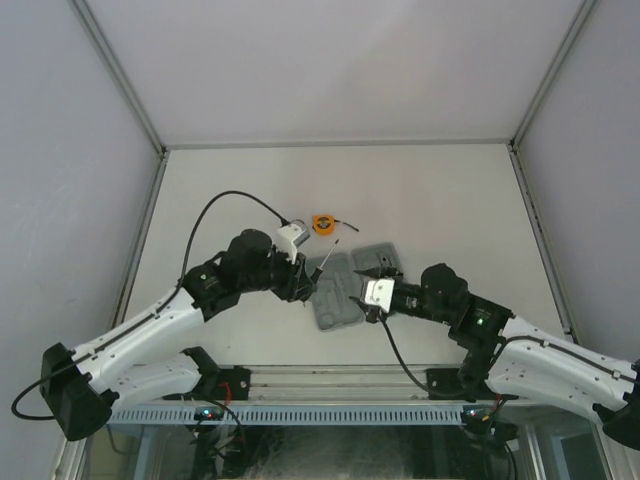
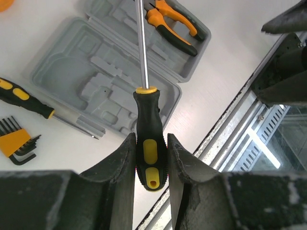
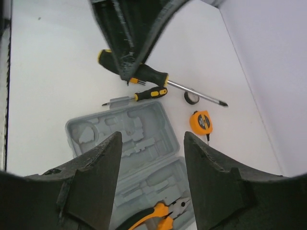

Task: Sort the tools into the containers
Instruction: Place the screwdriver in the storage box.

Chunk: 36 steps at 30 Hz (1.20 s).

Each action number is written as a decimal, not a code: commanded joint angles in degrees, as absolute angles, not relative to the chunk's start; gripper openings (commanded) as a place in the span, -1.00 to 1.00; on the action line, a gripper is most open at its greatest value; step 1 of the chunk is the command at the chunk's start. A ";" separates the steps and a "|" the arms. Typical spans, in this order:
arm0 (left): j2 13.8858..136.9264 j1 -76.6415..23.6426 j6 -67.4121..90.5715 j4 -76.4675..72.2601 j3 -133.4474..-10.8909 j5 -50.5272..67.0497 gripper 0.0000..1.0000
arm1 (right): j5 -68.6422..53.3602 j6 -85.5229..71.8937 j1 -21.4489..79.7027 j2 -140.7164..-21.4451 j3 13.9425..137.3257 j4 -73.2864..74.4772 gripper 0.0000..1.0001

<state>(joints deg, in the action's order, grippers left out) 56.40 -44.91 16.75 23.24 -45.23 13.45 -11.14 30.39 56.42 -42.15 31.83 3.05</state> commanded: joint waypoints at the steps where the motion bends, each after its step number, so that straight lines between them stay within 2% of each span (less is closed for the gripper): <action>1: 58.43 -46.38 13.84 22.49 -50.52 17.88 -0.99 | -17.69 47.60 58.57 -40.82 32.48 7.63 0.07; 5: 61.43 -49.03 11.41 25.23 -52.70 18.45 -0.99 | -19.33 54.57 59.58 -41.29 34.20 12.59 0.03; 15: 63.83 -52.29 9.56 26.75 -54.86 20.02 -1.00 | -17.94 59.99 60.03 -45.01 40.30 24.87 -0.01; 36: 68.95 -56.06 4.75 33.92 -59.38 19.92 -0.99 | -18.07 61.26 60.95 -50.15 42.86 25.76 -0.09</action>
<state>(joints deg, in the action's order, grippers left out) 68.53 -55.31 6.92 33.36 -55.44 18.50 -17.87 60.69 60.10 -49.82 39.68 27.79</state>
